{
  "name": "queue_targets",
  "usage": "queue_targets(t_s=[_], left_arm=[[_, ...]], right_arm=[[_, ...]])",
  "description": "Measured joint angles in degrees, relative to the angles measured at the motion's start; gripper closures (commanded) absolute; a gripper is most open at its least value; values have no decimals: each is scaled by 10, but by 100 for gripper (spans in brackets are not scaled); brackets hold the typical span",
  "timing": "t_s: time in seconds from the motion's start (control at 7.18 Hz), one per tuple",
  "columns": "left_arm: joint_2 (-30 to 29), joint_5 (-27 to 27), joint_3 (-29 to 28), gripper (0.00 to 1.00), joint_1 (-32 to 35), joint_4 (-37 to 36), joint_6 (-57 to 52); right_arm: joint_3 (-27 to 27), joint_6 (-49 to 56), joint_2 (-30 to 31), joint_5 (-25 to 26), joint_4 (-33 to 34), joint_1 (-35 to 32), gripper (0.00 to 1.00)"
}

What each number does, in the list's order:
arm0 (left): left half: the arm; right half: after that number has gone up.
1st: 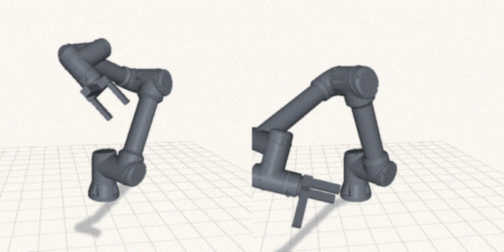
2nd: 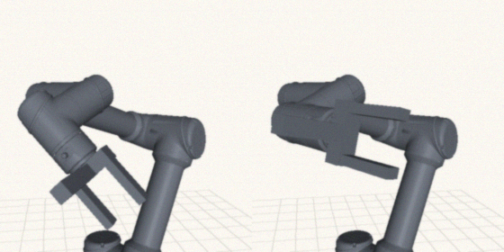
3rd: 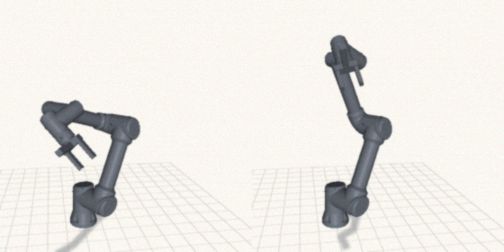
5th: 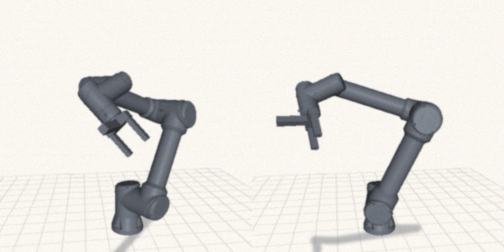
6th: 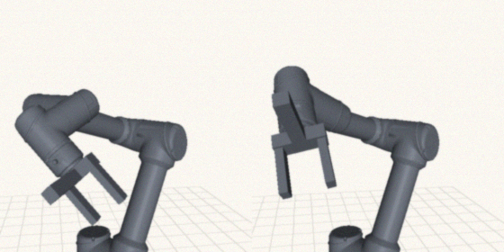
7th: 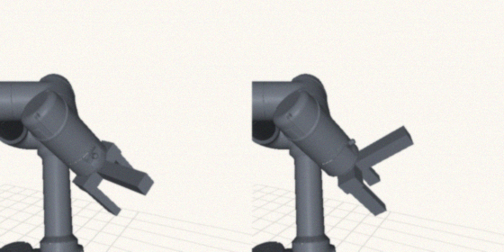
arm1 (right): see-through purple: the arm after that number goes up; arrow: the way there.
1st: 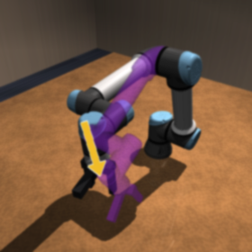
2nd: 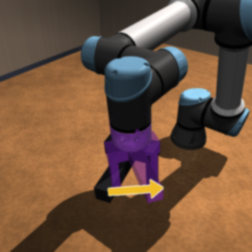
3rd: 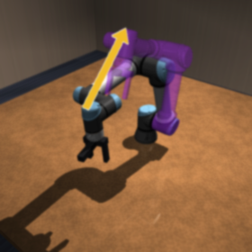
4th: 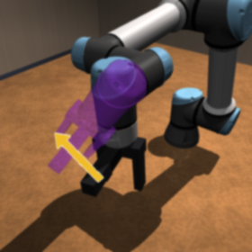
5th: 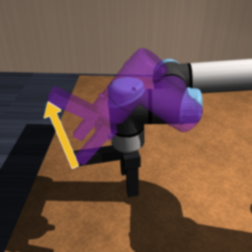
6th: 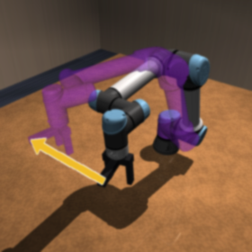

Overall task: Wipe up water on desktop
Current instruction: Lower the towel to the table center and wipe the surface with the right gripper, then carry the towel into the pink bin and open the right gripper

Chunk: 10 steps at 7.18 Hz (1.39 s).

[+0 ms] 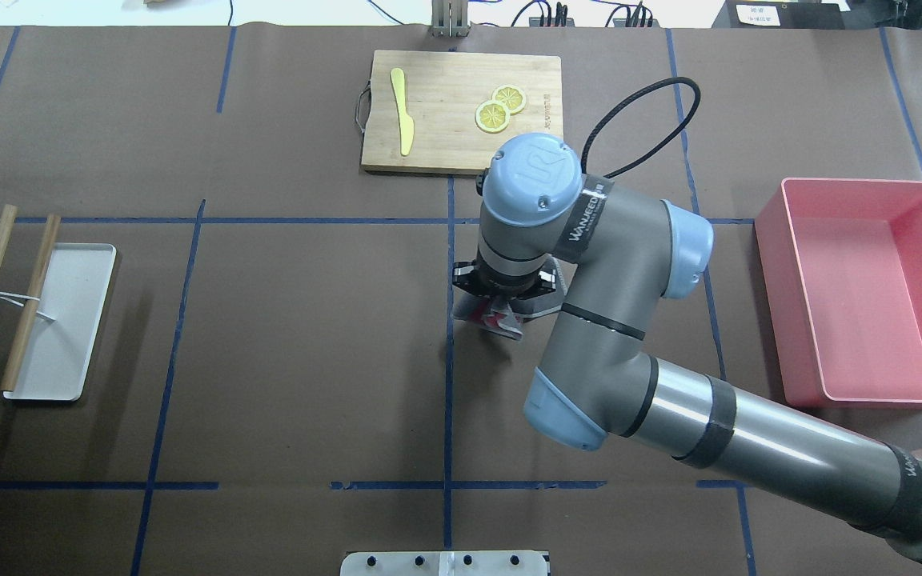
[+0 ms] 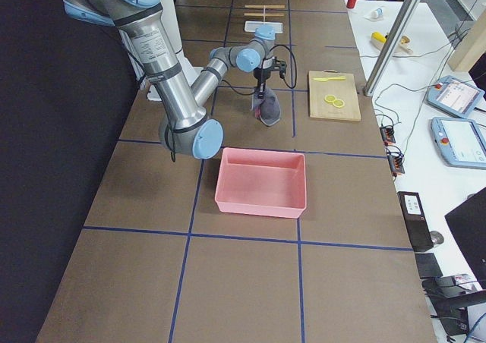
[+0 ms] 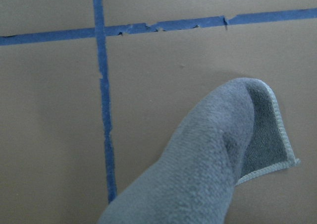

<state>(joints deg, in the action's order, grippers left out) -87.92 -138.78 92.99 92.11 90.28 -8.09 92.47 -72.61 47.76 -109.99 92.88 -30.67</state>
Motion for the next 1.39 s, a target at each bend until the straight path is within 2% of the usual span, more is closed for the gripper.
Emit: queue_targets(t_s=[0.28, 0.7, 0.84, 1.11, 1.39], left_arm=[[0, 0, -4, 0, 0, -1, 2], [7, 2, -7, 0, -1, -2, 6], [9, 2, -6, 0, -1, -2, 6], [10, 1, -2, 0, -2, -2, 6], [10, 1, 0, 0, -2, -2, 7]], right_arm=[[6, 32, 50, 0, -8, -15, 100], [108, 223, 220, -6, -8, -85, 100], [128, 261, 253, -6, -8, -101, 100], [141, 247, 233, -19, -7, -112, 100], [179, 215, 207, -65, 19, -150, 100]])
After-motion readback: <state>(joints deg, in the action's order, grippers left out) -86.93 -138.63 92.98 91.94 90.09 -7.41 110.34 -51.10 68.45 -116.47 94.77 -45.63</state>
